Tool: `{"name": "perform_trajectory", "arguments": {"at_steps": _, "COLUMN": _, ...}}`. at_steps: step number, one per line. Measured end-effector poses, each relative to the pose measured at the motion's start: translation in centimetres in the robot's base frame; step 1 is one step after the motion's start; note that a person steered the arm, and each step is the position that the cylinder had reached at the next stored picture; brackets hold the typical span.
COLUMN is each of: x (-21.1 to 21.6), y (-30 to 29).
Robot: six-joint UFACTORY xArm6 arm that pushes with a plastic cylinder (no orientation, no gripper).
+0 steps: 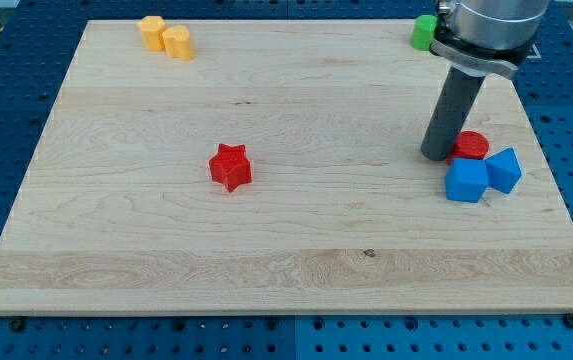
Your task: Point your arm towards the red star
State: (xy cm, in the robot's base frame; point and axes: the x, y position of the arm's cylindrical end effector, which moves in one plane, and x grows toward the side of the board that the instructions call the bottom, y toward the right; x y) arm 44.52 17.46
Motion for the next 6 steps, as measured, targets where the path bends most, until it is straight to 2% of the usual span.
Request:
{"name": "perform_trajectory", "arguments": {"at_steps": 2, "x": 0.0, "y": 1.3}}
{"name": "perform_trajectory", "arguments": {"at_steps": 3, "x": 0.0, "y": -1.6}}
{"name": "perform_trajectory", "arguments": {"at_steps": 6, "x": -1.3, "y": -22.8}}
